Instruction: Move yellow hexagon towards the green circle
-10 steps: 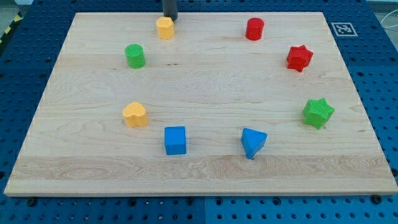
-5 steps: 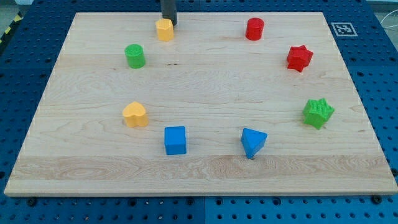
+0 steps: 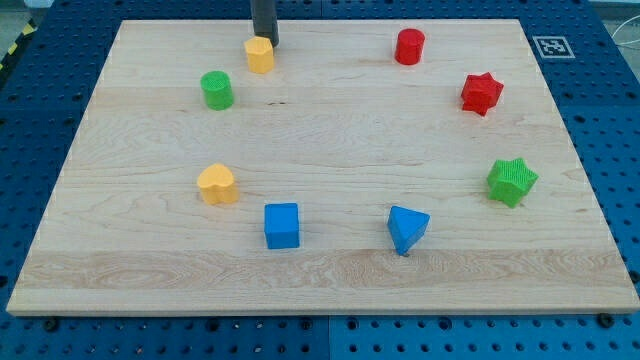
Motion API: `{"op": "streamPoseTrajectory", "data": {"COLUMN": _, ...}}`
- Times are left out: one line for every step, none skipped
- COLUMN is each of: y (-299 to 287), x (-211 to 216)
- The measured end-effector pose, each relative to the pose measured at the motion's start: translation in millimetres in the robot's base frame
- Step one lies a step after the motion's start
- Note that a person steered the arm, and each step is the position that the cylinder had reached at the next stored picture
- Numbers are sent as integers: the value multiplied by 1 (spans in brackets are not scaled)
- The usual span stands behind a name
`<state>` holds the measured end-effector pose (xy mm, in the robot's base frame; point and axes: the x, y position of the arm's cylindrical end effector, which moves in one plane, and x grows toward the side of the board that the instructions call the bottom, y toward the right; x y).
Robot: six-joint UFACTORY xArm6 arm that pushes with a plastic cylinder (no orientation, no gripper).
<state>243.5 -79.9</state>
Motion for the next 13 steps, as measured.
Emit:
{"op": "streamPoseTrajectory", "data": {"y": 0, "x": 7}}
{"op": "streamPoseTrajectory", "data": {"y": -4, "x": 8}}
{"op": "streamPoseTrajectory", "data": {"y": -14, "x": 9}}
{"op": "streamPoseTrajectory", "data": {"y": -20, "x": 9}}
{"op": "streamPoseTrajectory", "data": {"y": -24, "x": 10}}
{"op": "streamPoseTrajectory", "data": {"y": -18, "x": 16}}
{"op": "streamPoseTrajectory", "data": {"y": -12, "x": 17}}
{"op": "streamPoseTrajectory", "data": {"y": -12, "x": 22}}
{"op": "streamPoseTrajectory", "data": {"y": -11, "x": 25}}
{"op": "streamPoseTrajectory", "data": {"y": -12, "x": 25}}
{"op": "streamPoseTrajectory", "data": {"y": -17, "x": 28}}
{"op": "streamPoseTrajectory", "data": {"y": -17, "x": 35}}
{"op": "streamPoseTrajectory", "data": {"y": -18, "x": 36}}
